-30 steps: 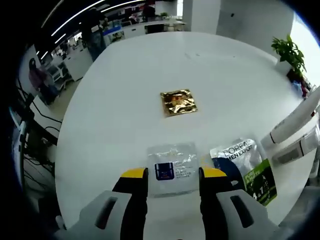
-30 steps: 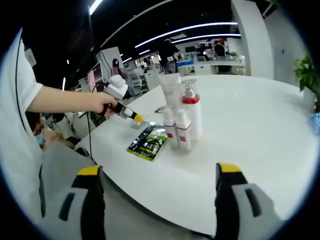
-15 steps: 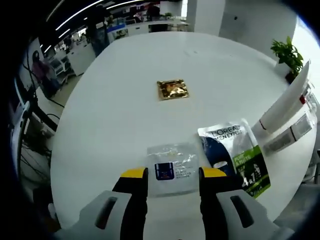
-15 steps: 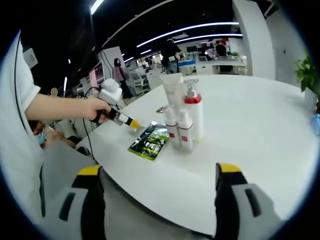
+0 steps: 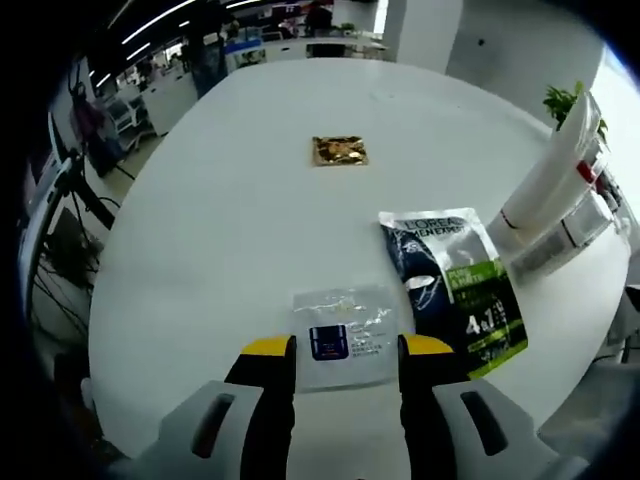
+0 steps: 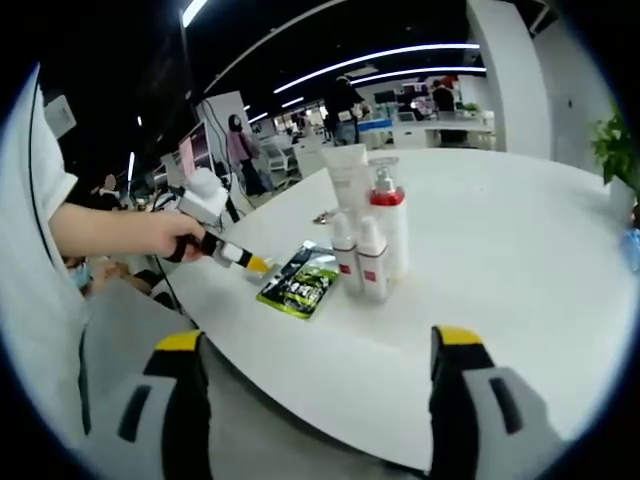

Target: Arrange the skincare products in the storage area until every visible bottle or jar stands upright without overlapping.

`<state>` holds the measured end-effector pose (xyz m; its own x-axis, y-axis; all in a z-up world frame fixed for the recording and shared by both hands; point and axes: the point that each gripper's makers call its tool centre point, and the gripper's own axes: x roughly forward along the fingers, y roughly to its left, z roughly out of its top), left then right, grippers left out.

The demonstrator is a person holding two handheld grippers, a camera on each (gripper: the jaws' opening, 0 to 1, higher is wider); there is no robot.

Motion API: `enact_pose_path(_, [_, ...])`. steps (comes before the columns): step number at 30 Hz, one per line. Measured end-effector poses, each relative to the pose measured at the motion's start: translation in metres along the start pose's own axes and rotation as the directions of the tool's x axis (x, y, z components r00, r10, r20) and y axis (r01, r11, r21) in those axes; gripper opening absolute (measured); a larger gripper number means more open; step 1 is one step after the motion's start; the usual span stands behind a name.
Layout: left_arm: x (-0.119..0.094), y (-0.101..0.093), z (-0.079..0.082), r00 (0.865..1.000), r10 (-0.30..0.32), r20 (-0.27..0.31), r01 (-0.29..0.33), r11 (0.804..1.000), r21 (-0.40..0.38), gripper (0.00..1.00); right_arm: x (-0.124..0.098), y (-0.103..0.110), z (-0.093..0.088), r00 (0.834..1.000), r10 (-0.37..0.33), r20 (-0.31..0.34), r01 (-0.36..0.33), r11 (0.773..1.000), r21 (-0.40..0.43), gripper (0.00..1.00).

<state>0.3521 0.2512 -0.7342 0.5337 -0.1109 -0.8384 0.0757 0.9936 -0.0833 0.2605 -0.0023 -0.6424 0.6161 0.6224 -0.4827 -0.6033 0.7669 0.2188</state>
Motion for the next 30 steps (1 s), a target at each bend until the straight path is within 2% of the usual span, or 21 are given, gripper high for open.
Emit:
enact_pose_path(11, [0.003,0.004,-0.012,1.0,0.022,-0.012,-0.022,1.0,0.014,0.38,0.0,0.0,0.0,1.0,-0.002,-0.001,0.002,1.0,-0.002,0.92])
enact_pose_path(16, [0.006,0.007,-0.01,0.999,0.036,0.006,-0.036,0.999,0.014,0.38,0.0,0.0,0.0,1.0,-0.003,-0.003,0.003,1.0,-0.002,0.92])
enact_pose_path(30, [0.007,0.007,-0.01,0.999,0.04,0.007,-0.04,0.999,0.018,0.4,0.0,0.0,0.0,1.0,-0.002,-0.004,0.002,1.0,-0.003,0.92])
